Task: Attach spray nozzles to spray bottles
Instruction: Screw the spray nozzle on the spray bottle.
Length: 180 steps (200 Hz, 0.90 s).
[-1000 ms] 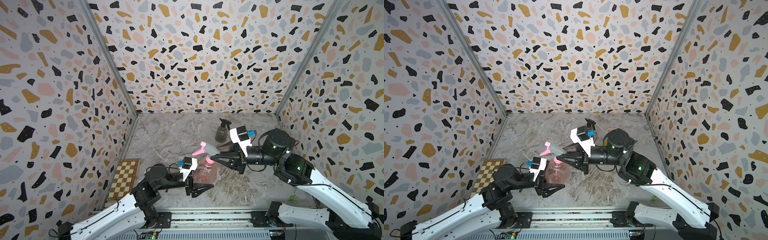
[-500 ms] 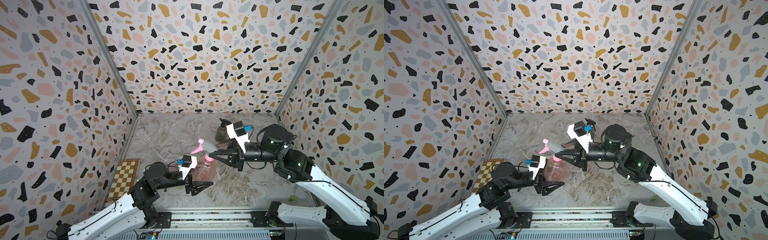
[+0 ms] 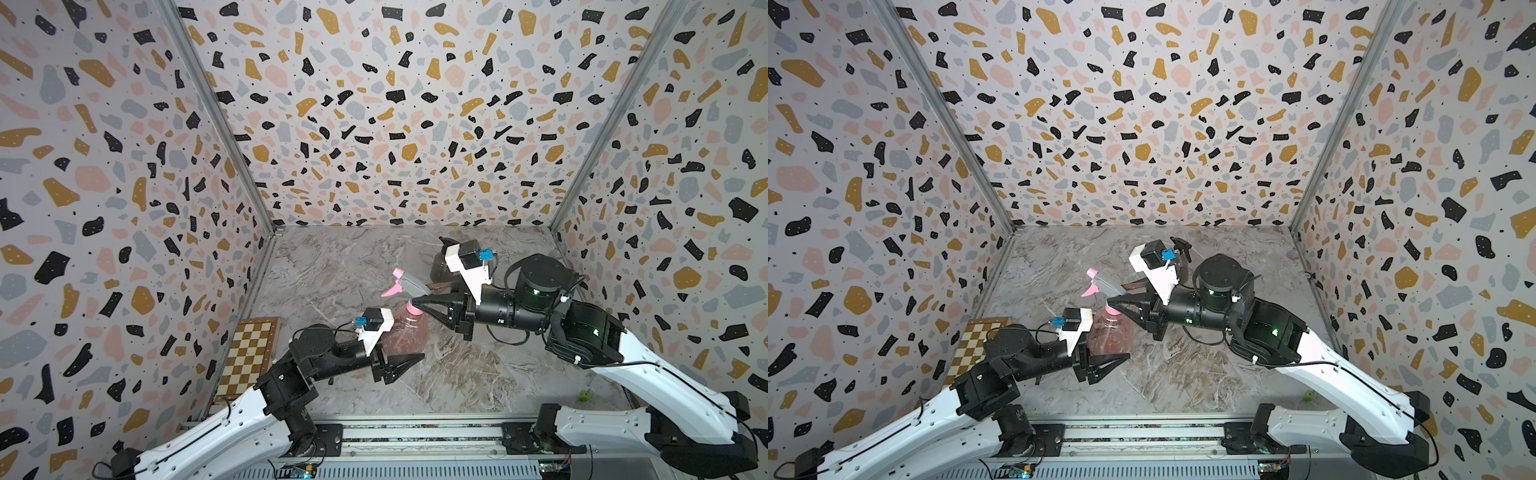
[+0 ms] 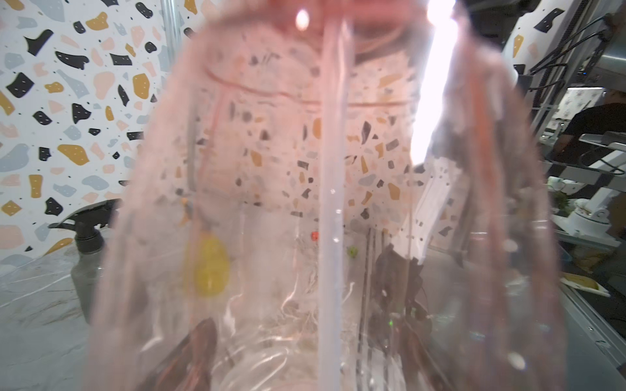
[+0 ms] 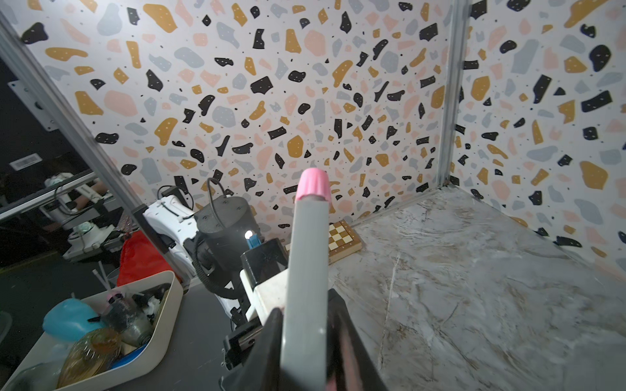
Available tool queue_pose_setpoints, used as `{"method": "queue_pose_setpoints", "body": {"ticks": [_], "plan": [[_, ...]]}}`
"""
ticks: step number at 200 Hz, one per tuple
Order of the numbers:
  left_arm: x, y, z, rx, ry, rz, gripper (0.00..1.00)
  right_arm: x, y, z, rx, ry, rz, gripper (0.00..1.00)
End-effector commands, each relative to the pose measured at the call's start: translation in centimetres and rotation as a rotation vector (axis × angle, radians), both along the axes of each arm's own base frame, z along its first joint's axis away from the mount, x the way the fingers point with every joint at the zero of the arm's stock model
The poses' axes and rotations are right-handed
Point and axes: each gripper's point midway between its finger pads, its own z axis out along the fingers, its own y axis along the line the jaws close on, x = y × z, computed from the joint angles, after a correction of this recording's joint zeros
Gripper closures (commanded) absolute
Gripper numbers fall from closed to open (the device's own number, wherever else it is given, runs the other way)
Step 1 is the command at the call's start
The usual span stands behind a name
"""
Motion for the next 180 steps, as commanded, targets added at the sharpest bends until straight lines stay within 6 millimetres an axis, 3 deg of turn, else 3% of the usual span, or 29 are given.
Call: {"method": "queue_pose_setpoints", "body": {"ticks": [1,26,51,106,145,180], "plan": [[1.1,1.0,4.7,-0.109,-0.132,0.096,1.00,0.8,0.9,-5.2,-0.151,0.140,-0.118,0.79],[1.8,1.2,4.5,-0.105,-0.133,0.141,1.00,0.6,1.7,-6.9,-0.155,0.192,-0.180,0.79],[2.1,1.3,4.3,-0.088,-0.130,0.163,1.00,0.2,2.0,-6.7,-0.139,0.193,-0.241,0.76],[0.9,0.6,3.8,-0.081,-0.106,0.077,1.00,0.5,1.0,-1.8,-0.077,0.074,-0.255,0.60],[0.4,0.5,3.7,-0.093,-0.097,0.043,1.00,-0.6,-1.1,1.8,0.009,-0.013,-0.213,0.38],[0.1,0.2,3.6,-0.099,-0.089,0.018,1.00,-1.5,-2.7,3.0,0.026,-0.041,-0.182,0.29]]}}
